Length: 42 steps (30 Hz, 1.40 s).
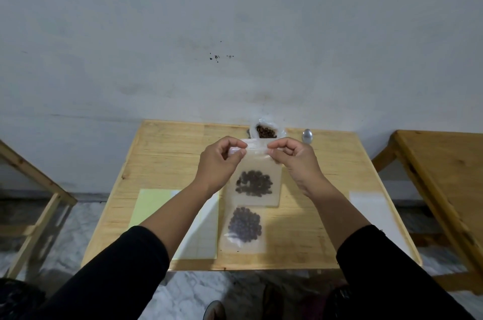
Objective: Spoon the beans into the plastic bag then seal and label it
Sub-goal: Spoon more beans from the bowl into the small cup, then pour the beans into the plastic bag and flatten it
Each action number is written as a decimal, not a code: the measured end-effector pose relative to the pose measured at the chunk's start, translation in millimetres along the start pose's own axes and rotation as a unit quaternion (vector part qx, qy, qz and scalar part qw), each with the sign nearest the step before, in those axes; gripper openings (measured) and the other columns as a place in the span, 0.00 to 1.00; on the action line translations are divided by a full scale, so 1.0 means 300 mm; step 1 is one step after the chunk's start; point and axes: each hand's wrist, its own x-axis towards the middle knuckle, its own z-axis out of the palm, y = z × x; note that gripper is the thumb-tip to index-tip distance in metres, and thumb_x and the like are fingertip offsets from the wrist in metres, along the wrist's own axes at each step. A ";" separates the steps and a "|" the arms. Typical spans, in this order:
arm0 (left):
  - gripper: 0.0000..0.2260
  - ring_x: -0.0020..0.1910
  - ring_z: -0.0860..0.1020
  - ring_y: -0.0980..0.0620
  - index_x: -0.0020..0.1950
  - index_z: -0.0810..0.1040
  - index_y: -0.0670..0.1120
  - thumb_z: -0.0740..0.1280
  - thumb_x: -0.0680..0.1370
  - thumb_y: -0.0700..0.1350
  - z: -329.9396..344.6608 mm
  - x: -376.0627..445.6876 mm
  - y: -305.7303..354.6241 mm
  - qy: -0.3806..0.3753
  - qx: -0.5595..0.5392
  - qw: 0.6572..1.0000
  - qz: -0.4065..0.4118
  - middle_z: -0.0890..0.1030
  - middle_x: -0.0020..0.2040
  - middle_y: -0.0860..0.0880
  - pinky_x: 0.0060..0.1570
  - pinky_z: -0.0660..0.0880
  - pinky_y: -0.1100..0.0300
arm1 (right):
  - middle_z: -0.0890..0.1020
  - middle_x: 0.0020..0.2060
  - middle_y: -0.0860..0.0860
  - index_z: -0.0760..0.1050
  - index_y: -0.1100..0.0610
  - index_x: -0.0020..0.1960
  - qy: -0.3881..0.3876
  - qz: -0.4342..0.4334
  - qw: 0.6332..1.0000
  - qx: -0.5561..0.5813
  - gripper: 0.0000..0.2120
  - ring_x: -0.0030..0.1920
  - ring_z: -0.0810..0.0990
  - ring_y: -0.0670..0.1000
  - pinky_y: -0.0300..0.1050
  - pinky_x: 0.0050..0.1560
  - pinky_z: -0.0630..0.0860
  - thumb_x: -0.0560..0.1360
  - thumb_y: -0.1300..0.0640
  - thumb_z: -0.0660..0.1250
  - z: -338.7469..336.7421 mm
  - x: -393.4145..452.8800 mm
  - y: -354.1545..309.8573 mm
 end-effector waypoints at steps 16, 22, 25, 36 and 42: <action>0.03 0.26 0.66 0.58 0.42 0.78 0.52 0.70 0.74 0.45 0.026 -0.008 -0.005 0.061 0.038 0.997 -0.021 0.75 0.32 0.57 0.29 0.66 0.69 | 0.81 0.45 0.53 0.80 0.50 0.42 -0.048 0.072 0.996 0.005 0.07 0.43 0.78 0.51 0.48 0.49 0.77 0.70 0.63 0.72 0.054 -0.034 0.057; 0.07 0.33 0.69 0.57 0.52 0.79 0.49 0.70 0.75 0.45 0.012 -0.051 -0.107 0.033 0.078 0.993 -0.088 0.73 0.34 0.56 0.37 0.67 0.65 | 0.78 0.33 0.52 0.80 0.55 0.39 0.009 0.118 0.992 -0.038 0.06 0.35 0.75 0.47 0.39 0.41 0.73 0.69 0.66 0.72 0.070 -0.091 0.185; 0.12 0.42 0.77 0.53 0.57 0.78 0.50 0.70 0.74 0.44 0.026 -0.102 -0.184 -0.014 0.140 0.982 -0.127 0.76 0.37 0.52 0.44 0.70 0.62 | 0.80 0.34 0.53 0.80 0.57 0.40 0.055 0.160 0.985 -0.040 0.04 0.35 0.76 0.49 0.39 0.41 0.73 0.69 0.65 0.72 0.097 -0.130 0.280; 0.27 0.71 0.65 0.49 0.76 0.56 0.43 0.62 0.79 0.44 0.092 -0.170 -0.312 -0.185 0.297 0.927 -0.137 0.62 0.75 0.49 0.68 0.57 0.65 | 0.77 0.49 0.54 0.78 0.58 0.52 0.040 0.101 0.942 -0.317 0.11 0.51 0.74 0.52 0.37 0.48 0.65 0.70 0.59 0.69 0.147 -0.140 0.448; 0.24 0.73 0.60 0.48 0.75 0.59 0.42 0.58 0.80 0.45 0.098 -0.168 -0.316 -0.219 0.383 0.893 -0.084 0.61 0.75 0.44 0.71 0.56 0.61 | 0.80 0.50 0.66 0.80 0.67 0.45 -0.010 -0.041 0.870 -0.491 0.15 0.52 0.80 0.65 0.53 0.53 0.77 0.68 0.58 0.62 0.156 -0.175 0.468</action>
